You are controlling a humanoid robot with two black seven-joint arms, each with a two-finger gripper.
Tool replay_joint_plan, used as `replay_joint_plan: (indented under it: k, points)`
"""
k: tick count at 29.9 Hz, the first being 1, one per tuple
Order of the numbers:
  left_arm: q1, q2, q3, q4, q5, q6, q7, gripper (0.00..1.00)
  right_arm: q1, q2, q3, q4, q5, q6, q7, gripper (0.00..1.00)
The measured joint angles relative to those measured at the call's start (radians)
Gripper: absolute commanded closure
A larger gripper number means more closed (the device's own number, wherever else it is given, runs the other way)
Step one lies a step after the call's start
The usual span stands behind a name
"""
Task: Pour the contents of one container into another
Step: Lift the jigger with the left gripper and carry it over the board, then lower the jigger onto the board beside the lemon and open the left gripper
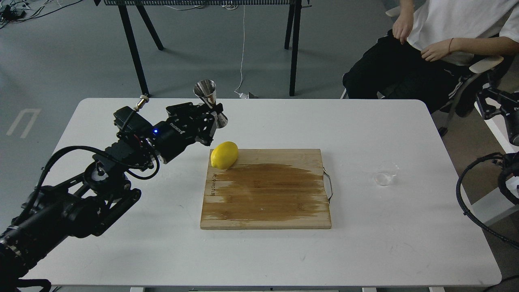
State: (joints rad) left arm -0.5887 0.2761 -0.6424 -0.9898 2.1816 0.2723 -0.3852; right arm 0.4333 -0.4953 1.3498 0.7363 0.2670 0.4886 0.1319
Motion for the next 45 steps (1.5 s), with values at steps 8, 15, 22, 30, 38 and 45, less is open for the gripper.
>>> replay_joint_plan:
  k: [8, 15, 22, 30, 38, 45]
  points:
    - [0.007, -0.149, 0.125, 0.066, 0.0, -0.013, 0.073, 0.88, -0.007, -0.009, 0.005, 0.0, 0.0, 0.0, 0.0, 0.0]
    - [0.007, -0.188, 0.146, 0.197, 0.0, -0.013, 0.123, 0.88, -0.014, -0.012, 0.006, -0.001, 0.0, 0.0, 0.001, 0.0]
    - [0.01, -0.193, 0.191, 0.212, 0.0, -0.013, 0.131, 0.85, -0.015, -0.011, 0.004, -0.001, 0.0, 0.0, 0.002, 0.0]
    - [0.01, -0.245, 0.195, 0.251, 0.0, -0.013, 0.152, 0.82, -0.015, -0.011, 0.004, 0.0, 0.0, 0.0, 0.002, 0.0]
    - [0.008, -0.274, 0.205, 0.261, 0.0, -0.013, 0.152, 0.73, -0.015, -0.011, 0.004, 0.0, 0.0, 0.0, 0.002, 0.0]
    - [0.003, -0.269, 0.208, 0.262, 0.0, -0.013, 0.152, 0.61, -0.015, -0.011, 0.004, 0.0, 0.0, 0.0, 0.002, 0.0]
